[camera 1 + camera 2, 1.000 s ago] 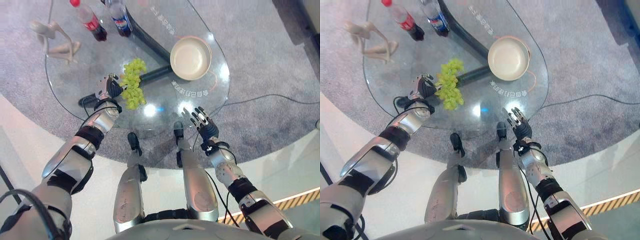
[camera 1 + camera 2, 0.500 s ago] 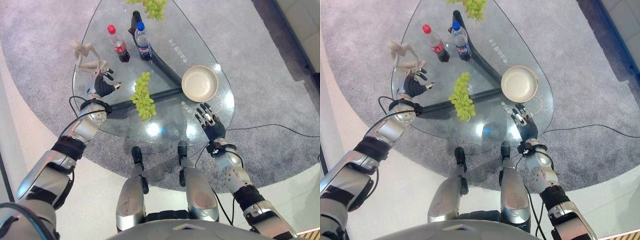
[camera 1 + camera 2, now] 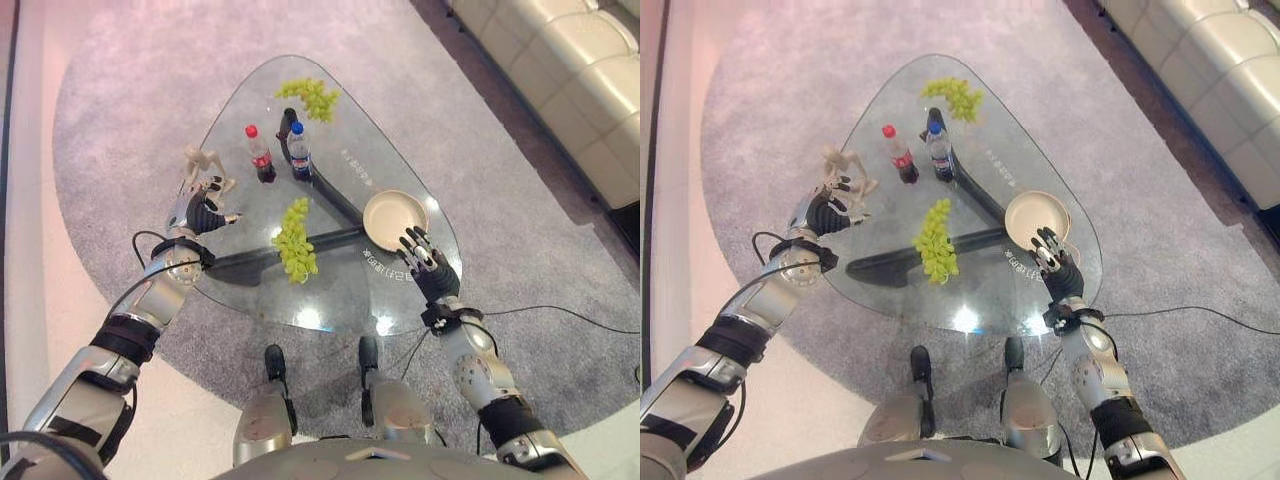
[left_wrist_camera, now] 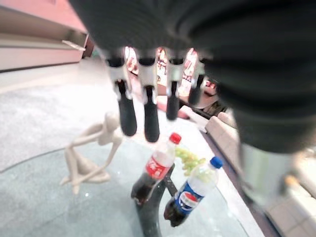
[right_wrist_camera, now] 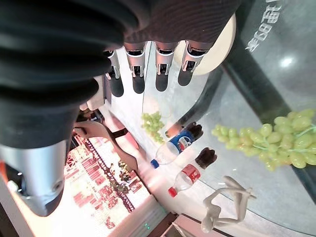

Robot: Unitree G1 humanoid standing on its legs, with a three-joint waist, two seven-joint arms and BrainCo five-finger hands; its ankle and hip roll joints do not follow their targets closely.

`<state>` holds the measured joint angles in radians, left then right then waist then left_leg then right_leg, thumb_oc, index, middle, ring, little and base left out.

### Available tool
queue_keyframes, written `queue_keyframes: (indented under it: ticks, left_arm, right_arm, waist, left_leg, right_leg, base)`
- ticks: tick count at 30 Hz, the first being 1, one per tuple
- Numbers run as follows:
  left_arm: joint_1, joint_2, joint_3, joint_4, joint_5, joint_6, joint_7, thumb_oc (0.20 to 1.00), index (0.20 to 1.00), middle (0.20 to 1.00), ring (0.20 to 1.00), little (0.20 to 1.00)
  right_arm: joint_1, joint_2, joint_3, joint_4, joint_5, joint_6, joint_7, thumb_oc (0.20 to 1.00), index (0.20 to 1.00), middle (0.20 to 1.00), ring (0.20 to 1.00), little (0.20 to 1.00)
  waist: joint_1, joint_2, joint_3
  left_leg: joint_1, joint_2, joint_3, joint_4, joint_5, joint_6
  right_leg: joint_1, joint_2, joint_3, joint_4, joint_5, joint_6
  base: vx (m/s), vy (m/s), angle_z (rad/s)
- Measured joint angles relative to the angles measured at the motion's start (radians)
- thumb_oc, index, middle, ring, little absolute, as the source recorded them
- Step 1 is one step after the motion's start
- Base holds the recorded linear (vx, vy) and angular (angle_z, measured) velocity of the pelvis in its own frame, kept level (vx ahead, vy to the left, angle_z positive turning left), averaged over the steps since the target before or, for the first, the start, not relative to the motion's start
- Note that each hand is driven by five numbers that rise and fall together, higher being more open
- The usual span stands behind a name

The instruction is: Pick up fruits into the plate

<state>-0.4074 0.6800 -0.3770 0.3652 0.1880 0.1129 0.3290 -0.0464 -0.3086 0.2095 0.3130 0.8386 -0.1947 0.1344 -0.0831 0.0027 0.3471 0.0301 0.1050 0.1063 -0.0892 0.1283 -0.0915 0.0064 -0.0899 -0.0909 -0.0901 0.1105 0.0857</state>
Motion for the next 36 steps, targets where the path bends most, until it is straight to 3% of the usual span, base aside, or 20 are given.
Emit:
queue_keyframes:
  ticks: [8,13,17,24,27,30,36]
  left_arm:
    - [0.038,-0.002,0.002,-0.008,-0.012,-0.007,-0.007,1.0,1.0,1.0,1.0,1.0]
    - [0.042,-0.021,0.001,-0.008,-0.053,-0.006,-0.017,1.0,1.0,1.0,1.0,1.0]
    - [0.061,-0.081,0.001,-0.005,-0.176,-0.006,-0.058,1.0,1.0,1.0,1.0,1.0]
    - [0.153,-0.272,0.029,0.073,-0.47,-0.008,-0.144,1.0,1.0,1.0,1.0,1.0]
    - [0.168,-0.281,0.027,0.094,-0.511,-0.008,-0.157,1.0,1.0,1.0,1.0,1.0]
    - [0.164,-0.279,0.027,0.095,-0.5,-0.009,-0.138,1.0,1.0,1.0,1.0,1.0]
    - [0.082,-0.169,-0.058,0.092,-0.201,-0.014,-0.072,1.0,1.0,1.0,1.0,1.0]
  right_arm:
    - [0.009,-0.001,0.0,0.001,-0.005,0.026,0.007,1.0,1.0,1.0,1.0,1.0]
    - [0.009,-0.008,0.0,0.003,-0.026,0.027,0.008,1.0,1.0,1.0,1.0,1.0]
    - [0.014,-0.027,-0.001,0.009,-0.038,0.03,0.007,1.0,1.0,1.0,1.0,1.0]
    - [0.026,-0.025,-0.002,0.085,-0.078,0.043,0.008,1.0,1.0,1.0,1.0,1.0]
    - [0.038,-0.028,-0.002,0.087,-0.084,0.05,0.008,1.0,1.0,1.0,1.0,1.0]
    - [0.038,-0.034,-0.001,0.087,-0.085,0.05,0.012,1.0,1.0,1.0,1.0,1.0]
    - [0.026,-0.091,0.004,0.087,-0.07,0.051,0.024,1.0,1.0,1.0,1.0,1.0]
  waist:
    - [0.003,0.006,-0.007]
    - [0.009,0.025,-0.021]
    - [0.011,0.047,-0.035]
    - [0.01,0.071,-0.043]
    - [0.008,0.074,-0.042]
    - [0.006,0.086,-0.039]
    - [0.006,0.112,-0.024]
  left_leg:
    - [0.0,-0.001,-0.002,0.0,0.003,0.003]
    - [-0.002,-0.002,-0.01,0.0,0.004,0.004]
    - [-0.005,-0.002,-0.021,0.0,0.004,0.004]
    - [-0.005,-0.002,-0.024,0.0,0.004,0.004]
    - [-0.006,-0.001,-0.025,0.0,0.005,0.005]
    - [-0.026,-0.002,-0.027,-0.003,0.005,0.005]
    - [-0.061,-0.001,-0.031,0.0,0.016,0.007]
  right_leg:
    - [0.001,-0.002,-0.003,0.0,0.002,-0.002]
    - [0.004,-0.003,-0.013,0.0,0.002,-0.002]
    - [0.008,-0.004,-0.027,-0.001,0.001,-0.001]
    - [0.011,-0.006,-0.031,-0.001,-0.002,0.002]
    - [0.01,-0.005,-0.031,-0.001,-0.006,0.007]
    - [-0.007,-0.007,-0.032,-0.001,-0.007,0.003]
    - [-0.04,-0.005,-0.033,-0.001,-0.004,0.005]
  base:
    - [0.01,0.025,0.01]
    - [-0.01,0.051,0.04]
    - [0.0,0.041,0.09]
    - [0.02,0.041,0.02]
    - [0.0,0.0,0.0]
    - [-0.03,0.007,0.02]
    - [-0.05,0.0,0.02]
